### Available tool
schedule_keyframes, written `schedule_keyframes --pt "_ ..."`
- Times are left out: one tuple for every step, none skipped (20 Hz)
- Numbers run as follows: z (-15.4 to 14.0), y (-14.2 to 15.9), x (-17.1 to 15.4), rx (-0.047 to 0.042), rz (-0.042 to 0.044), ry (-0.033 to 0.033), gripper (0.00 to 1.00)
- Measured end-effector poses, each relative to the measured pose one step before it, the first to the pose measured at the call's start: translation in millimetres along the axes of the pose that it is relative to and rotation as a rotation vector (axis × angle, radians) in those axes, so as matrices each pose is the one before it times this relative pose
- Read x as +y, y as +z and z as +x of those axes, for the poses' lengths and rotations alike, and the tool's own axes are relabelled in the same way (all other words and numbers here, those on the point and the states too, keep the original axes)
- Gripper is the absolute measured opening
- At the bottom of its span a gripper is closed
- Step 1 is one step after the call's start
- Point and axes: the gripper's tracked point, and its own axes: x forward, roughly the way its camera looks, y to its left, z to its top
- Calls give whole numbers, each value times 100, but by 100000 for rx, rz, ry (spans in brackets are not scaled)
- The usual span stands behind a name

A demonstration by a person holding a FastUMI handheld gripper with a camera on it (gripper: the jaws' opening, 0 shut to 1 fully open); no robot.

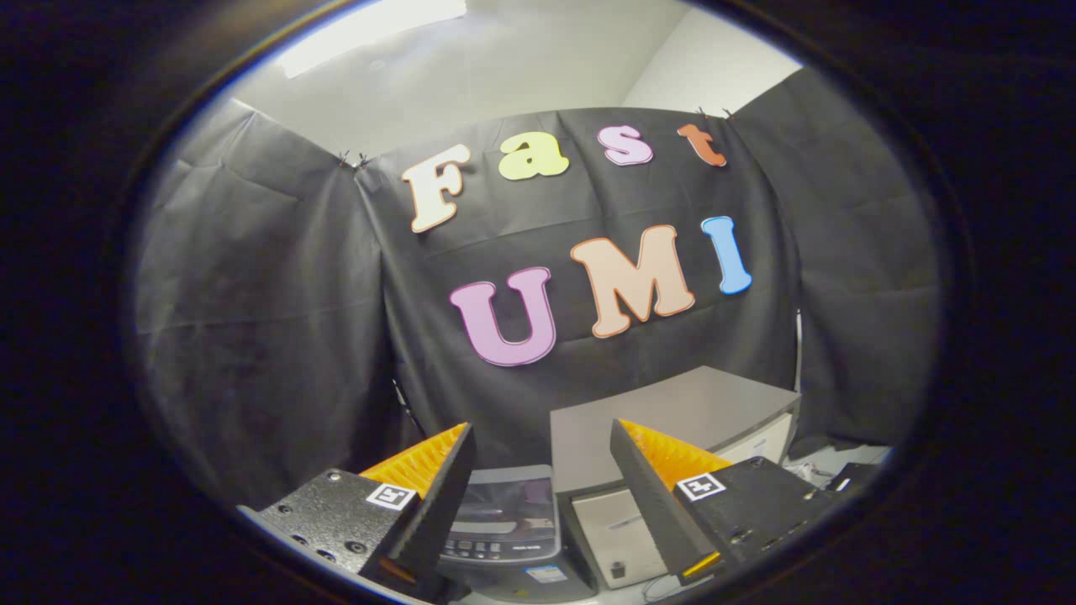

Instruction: Put the clothes into the washing machine and then close the washing machine lid.

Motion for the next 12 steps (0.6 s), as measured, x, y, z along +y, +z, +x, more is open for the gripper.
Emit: schedule_keyframes --pt "-309 -483 -366 2 -2329 -508 97" --pt "-613 -302 -454 -70 -2315 -794 97" --pt "-727 -232 -335 -595 -2473 -419 97" --pt "-242 -73 -93 -1168 -1688 -620 97" --pt "-710 -43 -269 -1567 -1190 -379 97" --pt "-867 -149 89 -1569 -721 720 97" --pt "-664 -124 205 -1533 37 436 97" --pt "-947 5 -16 -2154 658 203 97" --pt "-589 -180 391 -1569 586 1299 97" --pt "-973 -286 277 -1197 354 1720 97" --pt "-561 -479 -141 -758 861 -385 97" --pt "-797 -234 -487 -1065 1135 -1367 97"
